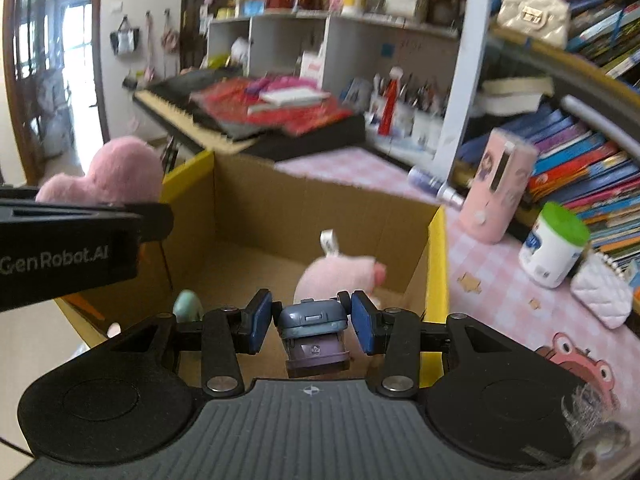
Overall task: Organize objects
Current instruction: 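Carry the chick plush and toy car with both tools over the yellow box, then lower both tools into the box and open them, releasing chick and car, then withdraw both open tools from the box toward the tape roll and blue piece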
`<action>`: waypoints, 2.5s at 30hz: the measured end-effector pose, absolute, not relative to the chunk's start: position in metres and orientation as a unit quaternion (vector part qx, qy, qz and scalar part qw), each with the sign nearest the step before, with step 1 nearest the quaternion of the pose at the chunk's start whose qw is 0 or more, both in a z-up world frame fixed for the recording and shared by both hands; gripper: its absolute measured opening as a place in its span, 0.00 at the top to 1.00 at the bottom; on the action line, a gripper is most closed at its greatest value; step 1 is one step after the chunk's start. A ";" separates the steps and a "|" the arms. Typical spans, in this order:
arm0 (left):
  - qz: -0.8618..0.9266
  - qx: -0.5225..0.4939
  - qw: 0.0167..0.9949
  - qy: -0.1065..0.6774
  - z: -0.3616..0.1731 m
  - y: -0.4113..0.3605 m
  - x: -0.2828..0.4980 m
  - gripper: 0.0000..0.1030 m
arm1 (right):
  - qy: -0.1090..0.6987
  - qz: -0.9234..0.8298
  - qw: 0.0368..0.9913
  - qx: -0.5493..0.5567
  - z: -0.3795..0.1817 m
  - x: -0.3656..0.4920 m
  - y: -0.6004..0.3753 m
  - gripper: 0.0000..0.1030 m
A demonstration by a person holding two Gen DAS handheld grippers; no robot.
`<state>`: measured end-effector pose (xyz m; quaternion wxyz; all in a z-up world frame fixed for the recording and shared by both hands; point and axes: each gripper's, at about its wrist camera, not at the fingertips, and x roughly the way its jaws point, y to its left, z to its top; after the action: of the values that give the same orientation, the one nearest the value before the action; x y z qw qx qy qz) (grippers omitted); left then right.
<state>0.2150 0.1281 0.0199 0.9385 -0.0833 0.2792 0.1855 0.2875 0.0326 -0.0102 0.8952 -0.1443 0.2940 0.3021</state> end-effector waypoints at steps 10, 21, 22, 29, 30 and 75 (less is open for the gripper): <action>0.193 -0.077 0.923 0.323 -0.001 0.124 0.236 0.56 | 0.307 0.341 0.875 -0.153 -0.023 0.298 0.040 0.60; 0.196 -0.101 0.912 0.346 -0.011 0.124 0.239 0.54 | 0.376 0.346 0.855 -0.094 -0.031 0.314 0.034 0.60; 0.196 -0.104 0.912 0.345 -0.011 0.124 0.239 0.54 | 0.376 0.345 0.855 -0.094 -0.032 0.314 0.034 0.60; 0.196 -0.098 0.921 0.323 -0.004 0.122 0.232 0.44 | 0.381 0.336 0.856 -0.091 -0.028 0.310 0.033 0.59; 0.196 -0.094 0.923 0.317 -0.002 0.120 0.230 0.41 | 0.381 0.335 0.857 -0.087 -0.027 0.310 0.032 0.59; 0.189 -0.117 0.933 0.283 0.002 0.136 0.031 0.11 | 0.288 0.182 0.934 -0.106 -0.004 0.095 -0.007 0.08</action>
<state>0.0311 0.1362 0.0017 0.9329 -0.1170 0.2833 0.1892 0.0949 -0.0071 -0.0035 0.9339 -0.1064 0.2885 0.1822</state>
